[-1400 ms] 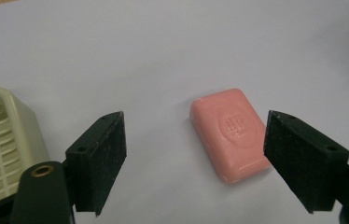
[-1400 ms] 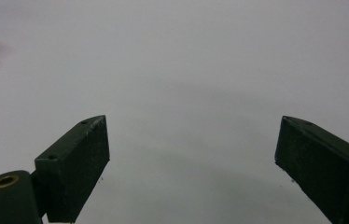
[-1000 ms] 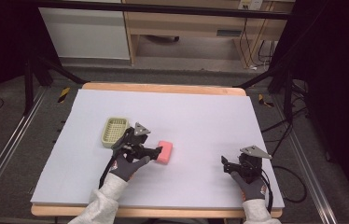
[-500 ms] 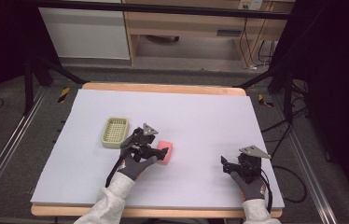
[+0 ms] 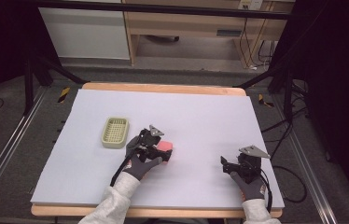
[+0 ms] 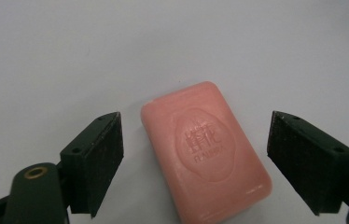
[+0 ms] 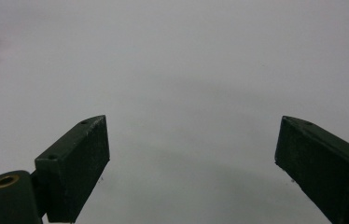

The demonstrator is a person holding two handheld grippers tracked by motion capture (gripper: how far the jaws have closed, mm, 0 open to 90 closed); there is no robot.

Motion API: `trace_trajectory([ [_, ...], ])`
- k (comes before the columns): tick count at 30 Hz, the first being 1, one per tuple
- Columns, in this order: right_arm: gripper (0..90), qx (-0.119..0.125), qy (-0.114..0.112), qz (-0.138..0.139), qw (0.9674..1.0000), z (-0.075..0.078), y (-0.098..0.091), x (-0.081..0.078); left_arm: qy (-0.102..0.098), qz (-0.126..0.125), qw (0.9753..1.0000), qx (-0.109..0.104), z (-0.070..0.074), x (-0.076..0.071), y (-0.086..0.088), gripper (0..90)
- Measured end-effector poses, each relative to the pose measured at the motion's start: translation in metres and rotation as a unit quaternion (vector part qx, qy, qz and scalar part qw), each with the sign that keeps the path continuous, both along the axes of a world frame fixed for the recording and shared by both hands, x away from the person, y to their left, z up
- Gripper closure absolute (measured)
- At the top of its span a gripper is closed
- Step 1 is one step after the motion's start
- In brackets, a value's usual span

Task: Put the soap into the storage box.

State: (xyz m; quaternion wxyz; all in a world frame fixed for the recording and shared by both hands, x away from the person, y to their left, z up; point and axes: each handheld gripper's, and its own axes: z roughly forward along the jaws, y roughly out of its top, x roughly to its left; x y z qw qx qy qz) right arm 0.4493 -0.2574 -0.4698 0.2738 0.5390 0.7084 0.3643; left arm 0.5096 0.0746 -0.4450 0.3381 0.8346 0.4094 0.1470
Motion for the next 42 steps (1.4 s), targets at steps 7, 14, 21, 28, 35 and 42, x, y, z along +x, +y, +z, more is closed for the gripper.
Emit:
trace_trajectory([
  [7, 10.2, 0.0, 0.0, 0.0, 1.0, 0.0, 0.0, 0.0, 0.006, 0.004, 0.9999, 0.008, -0.005, 0.002, -0.007, 17.7],
  [14, 10.2, -0.001, 0.001, 0.001, 1.0, 0.0, 0.0, 0.0, 0.015, 0.004, 0.9997, 0.019, -0.011, 0.004, -0.011, 17.4],
  [21, 10.2, -0.001, 0.003, 0.002, 1.0, 0.0, 0.001, 0.0, 0.015, 0.008, 0.9995, 0.028, -0.013, 0.003, -0.012, 21.4],
  [28, 10.3, -0.002, 0.004, 0.001, 1.0, 0.0, 0.001, 0.001, 0.022, 0.011, 0.9992, 0.032, -0.015, 0.003, -0.014, 24.4],
  [35, 10.3, -0.001, 0.004, 0.002, 1.0, 0.0, 0.001, 0.0, 0.031, 0.011, 0.9991, 0.025, -0.014, 0.003, -0.011, 30.8],
  [42, 10.3, -0.003, 0.005, 0.001, 1.0, -0.001, 0.0, 0.001, 0.033, 0.004, 0.9991, 0.025, -0.013, 0.002, -0.006, 36.0],
])
